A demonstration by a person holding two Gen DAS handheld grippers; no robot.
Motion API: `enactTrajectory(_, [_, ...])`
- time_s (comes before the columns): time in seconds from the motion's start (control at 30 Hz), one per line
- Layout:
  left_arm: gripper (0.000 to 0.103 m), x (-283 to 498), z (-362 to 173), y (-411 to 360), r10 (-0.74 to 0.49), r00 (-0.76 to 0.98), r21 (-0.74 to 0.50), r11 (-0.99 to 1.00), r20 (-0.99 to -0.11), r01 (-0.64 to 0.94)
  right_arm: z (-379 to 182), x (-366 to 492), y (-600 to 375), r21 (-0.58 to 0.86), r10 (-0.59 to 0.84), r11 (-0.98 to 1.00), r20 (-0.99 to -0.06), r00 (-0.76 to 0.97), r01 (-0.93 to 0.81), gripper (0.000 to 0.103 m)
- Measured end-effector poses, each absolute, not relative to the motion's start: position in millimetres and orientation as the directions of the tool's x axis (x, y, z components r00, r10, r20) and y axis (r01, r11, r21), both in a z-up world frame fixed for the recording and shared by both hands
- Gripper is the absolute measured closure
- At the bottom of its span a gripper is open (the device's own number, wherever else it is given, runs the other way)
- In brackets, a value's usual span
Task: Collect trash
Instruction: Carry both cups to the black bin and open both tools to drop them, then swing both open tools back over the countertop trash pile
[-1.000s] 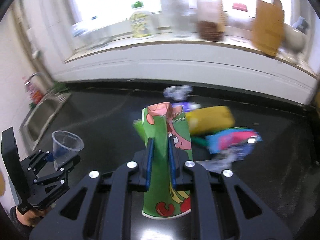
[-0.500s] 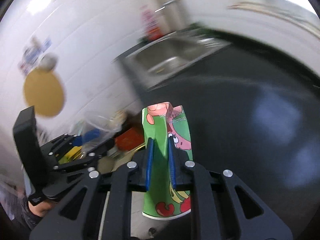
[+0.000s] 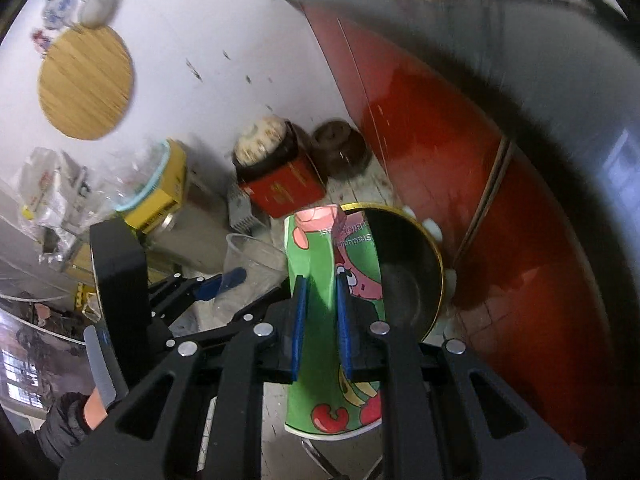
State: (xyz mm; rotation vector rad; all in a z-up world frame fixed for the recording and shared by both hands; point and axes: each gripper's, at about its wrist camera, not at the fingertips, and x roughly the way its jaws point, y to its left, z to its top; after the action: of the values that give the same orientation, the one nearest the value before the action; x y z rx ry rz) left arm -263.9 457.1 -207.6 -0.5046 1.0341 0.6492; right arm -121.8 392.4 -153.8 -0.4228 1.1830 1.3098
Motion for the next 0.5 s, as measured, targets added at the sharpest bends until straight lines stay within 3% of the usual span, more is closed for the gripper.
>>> enactTrajectory(0.3, [0.053, -263.8, -253.2, 465.4, 0.185, 0.366, -0.135, 0.707, -0.912, -0.694, -203.1, -108.0, 414.7, 0.328, 0.443, 0.326, -0.882, -0.163, -0.887, 0.088])
enactTrajectory(0.37, [0.043, -261.5, -255.8, 467.4, 0.186, 0.362, -0.128, 0.713, -0.913, -0.689, -206.0, -105.2, 415.8, 0.314, 0.439, 0.333, -0.886, -0.149, -0.889, 0.086])
enactTrajectory(0.4, [0.029, -261.5, -257.1, 469.0, 0.191, 0.357, -0.120, 0.714, -0.915, -0.690, -207.0, -103.6, 417.2, 0.312, 0.433, 0.337, -0.889, -0.148, -0.888, 0.080])
enactTrajectory(0.43, [0.019, -262.0, -256.2, 468.9, 0.197, 0.359, -0.118, 0.713, -0.912, -0.691, -208.4, -102.0, 418.9, 0.313, 0.426, 0.344, -0.892, -0.150, -0.885, 0.052])
enactTrajectory(0.47, [0.018, -262.8, -254.7, 468.4, 0.205, 0.363, -0.114, 0.715, -0.909, -0.690, -206.8, -101.2, 420.1, 0.317, 0.428, 0.353, -0.891, -0.149, -0.880, 0.025])
enactTrajectory(0.5, [0.018, -263.0, -252.7, 467.6, 0.207, 0.364, -0.111, 0.719, -0.908, -0.686, -202.2, -100.9, 418.9, 0.318, 0.452, 0.355, -0.882, -0.137, -0.879, 0.022])
